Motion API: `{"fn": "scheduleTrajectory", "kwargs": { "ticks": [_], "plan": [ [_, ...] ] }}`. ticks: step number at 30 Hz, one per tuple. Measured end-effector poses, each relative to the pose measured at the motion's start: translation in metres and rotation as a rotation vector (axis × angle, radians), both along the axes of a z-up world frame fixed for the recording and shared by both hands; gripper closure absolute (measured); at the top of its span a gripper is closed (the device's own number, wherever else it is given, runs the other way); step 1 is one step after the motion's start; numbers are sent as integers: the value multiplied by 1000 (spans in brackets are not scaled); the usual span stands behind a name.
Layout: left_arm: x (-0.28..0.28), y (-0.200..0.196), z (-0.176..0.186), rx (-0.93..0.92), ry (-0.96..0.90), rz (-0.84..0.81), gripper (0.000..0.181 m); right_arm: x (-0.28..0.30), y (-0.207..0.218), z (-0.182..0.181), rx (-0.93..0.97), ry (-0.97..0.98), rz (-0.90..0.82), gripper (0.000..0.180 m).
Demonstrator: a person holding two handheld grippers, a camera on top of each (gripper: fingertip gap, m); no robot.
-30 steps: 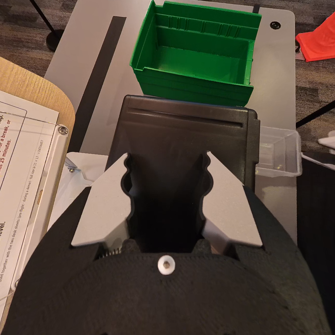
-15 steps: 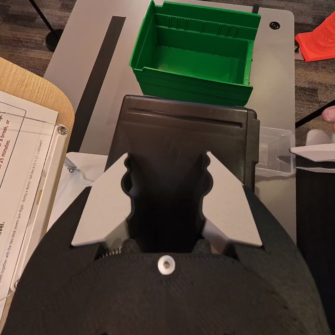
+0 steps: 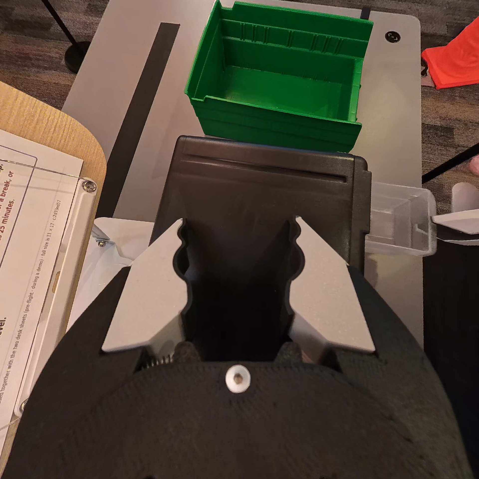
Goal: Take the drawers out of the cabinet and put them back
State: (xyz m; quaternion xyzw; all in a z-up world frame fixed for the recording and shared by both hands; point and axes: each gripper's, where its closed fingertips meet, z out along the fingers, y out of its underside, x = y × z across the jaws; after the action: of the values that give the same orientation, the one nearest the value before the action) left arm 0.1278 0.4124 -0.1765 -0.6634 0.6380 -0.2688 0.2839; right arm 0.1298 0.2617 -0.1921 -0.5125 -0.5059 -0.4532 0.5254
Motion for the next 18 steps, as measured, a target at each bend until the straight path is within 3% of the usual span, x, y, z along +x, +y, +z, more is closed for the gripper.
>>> {"fn": "scheduleTrajectory", "kwargs": {
  "ticks": [5, 8, 11, 18],
  "plan": [
    [0, 0, 0, 0, 0, 0, 103, 1, 1, 0, 10, 27, 7, 169],
    [0, 0, 0, 0, 0, 0, 103, 7, 8, -2, 10, 25, -31, 158],
    [0, 0, 0, 1, 0, -1, 103, 5, 10, -2, 17, 10, -17, 169],
    [0, 0, 0, 0, 0, -1, 103, 3, 11, 0, 17, -10, 5, 171]
  ]
}}
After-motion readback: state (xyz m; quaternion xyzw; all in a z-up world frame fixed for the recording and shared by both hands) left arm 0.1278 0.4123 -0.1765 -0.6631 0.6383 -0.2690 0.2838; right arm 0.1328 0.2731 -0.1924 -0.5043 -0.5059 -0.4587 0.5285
